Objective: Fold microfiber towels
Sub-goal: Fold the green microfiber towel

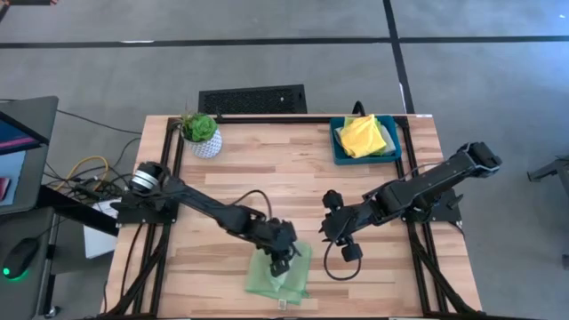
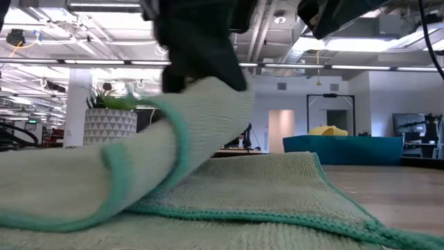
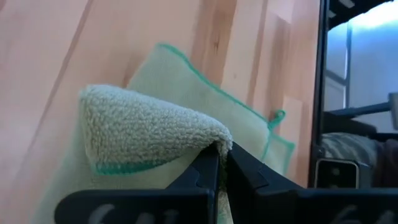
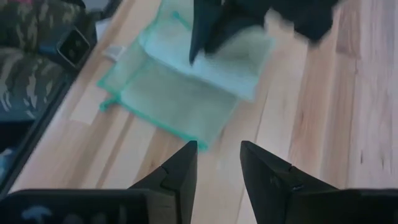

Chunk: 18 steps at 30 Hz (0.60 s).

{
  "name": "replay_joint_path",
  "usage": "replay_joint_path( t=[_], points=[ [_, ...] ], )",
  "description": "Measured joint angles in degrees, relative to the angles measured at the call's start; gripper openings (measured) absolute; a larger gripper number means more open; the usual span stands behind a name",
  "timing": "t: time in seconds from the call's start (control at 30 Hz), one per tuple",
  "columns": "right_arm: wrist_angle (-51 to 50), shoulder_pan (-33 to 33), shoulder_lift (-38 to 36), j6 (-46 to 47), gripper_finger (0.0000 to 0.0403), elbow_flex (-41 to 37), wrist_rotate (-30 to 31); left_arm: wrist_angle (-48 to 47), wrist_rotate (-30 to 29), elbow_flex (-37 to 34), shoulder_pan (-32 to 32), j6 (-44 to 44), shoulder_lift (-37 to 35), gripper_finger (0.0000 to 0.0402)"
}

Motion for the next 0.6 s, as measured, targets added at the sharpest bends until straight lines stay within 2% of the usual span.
replay_joint_path(
  t=[0.1,0.27,0.37,0.5,0.6],
  points=[
    [-0.17,-0.02,-0.19,-0.01,0.0145,0.01,0.0,-3.08,-0.02,4.32,0.53,2.59,2.58,0.0],
    [-1.8,-0.02,-0.41,0.0,0.0145,0.01,-0.02,-2.91,0.47,8.54,1.54,5.0,4.97,0.0005],
    [-2.68,-0.02,-0.41,0.44,0.0145,0.01,-0.01,-2.37,-0.12,8.84,1.75,6.31,4.97,0.0012],
    [-2.87,-0.02,-0.41,0.87,0.0145,0.01,-0.02,-2.84,-3.72,8.83,1.74,7.41,4.97,0.0019],
    [-2.88,-0.02,-0.41,0.91,0.0145,0.01,-0.02,-2.91,-3.4,8.82,1.66,7.36,4.97,0.0021]
  ],
)
